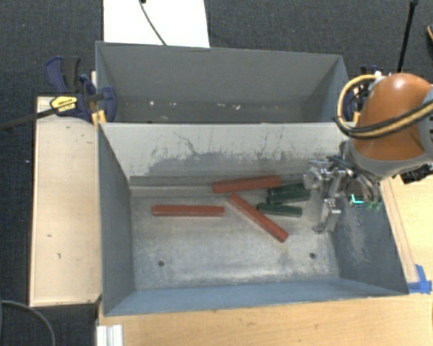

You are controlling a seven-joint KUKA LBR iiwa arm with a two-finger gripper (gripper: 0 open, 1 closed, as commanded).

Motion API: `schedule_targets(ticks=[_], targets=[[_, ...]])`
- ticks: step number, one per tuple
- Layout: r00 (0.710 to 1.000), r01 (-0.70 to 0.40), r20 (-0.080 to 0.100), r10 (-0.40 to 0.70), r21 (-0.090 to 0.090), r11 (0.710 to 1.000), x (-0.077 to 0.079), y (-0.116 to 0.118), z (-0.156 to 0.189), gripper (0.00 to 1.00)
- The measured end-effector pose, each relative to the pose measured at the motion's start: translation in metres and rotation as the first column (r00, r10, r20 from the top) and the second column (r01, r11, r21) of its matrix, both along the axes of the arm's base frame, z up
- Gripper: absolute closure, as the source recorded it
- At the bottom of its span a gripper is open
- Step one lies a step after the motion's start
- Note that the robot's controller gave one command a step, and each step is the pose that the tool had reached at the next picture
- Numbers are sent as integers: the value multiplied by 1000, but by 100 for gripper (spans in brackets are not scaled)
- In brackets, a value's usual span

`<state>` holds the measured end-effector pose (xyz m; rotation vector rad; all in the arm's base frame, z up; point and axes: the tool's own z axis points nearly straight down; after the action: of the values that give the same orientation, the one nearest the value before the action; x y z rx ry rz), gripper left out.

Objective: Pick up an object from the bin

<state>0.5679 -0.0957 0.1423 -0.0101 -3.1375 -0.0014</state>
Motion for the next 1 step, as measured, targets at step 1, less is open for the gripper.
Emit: schedule_targets(ticks=[1], targets=[[1000, 10, 0, -10, 2, 1000, -21, 51, -76, 0]])
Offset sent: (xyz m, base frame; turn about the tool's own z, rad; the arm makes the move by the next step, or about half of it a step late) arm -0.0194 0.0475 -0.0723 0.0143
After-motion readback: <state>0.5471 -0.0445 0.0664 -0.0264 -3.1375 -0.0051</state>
